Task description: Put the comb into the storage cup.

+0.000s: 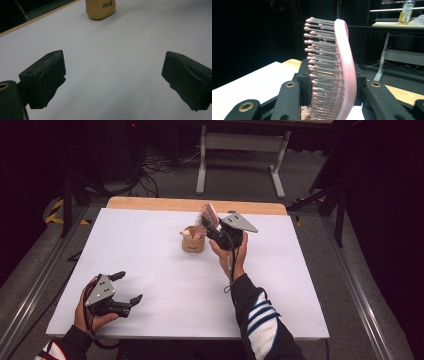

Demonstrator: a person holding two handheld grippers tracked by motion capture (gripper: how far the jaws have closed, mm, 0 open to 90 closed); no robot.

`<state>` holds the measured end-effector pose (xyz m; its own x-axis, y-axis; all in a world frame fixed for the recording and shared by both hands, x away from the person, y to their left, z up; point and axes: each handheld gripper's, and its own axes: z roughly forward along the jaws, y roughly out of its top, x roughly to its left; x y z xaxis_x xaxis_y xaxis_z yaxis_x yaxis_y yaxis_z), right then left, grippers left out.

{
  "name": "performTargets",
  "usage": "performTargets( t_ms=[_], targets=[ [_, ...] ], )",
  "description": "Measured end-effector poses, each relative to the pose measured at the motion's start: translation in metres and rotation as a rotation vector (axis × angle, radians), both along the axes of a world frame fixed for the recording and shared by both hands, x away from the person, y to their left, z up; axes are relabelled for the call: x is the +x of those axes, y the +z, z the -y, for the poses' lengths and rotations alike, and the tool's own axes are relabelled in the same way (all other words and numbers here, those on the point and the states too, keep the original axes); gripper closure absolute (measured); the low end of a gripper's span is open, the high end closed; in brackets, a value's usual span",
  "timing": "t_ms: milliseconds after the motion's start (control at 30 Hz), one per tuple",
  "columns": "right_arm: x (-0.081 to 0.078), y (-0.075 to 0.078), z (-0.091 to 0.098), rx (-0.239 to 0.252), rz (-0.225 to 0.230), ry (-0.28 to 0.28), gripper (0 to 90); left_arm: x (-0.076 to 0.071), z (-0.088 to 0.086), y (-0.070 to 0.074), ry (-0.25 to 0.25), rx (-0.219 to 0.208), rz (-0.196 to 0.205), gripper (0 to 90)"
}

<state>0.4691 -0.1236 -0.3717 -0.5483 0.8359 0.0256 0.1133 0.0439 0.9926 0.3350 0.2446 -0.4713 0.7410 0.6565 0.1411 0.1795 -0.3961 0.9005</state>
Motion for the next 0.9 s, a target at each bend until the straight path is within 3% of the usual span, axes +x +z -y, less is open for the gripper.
performTargets(
  t_ms=[900],
  targets=[
    [0.004, -0.008, 0.011, 0.005, -0.037, -0.071, 58.1, 0.000, 0.001, -0.001, -0.006, 0.013, 0.000, 6.2]
  ],
)
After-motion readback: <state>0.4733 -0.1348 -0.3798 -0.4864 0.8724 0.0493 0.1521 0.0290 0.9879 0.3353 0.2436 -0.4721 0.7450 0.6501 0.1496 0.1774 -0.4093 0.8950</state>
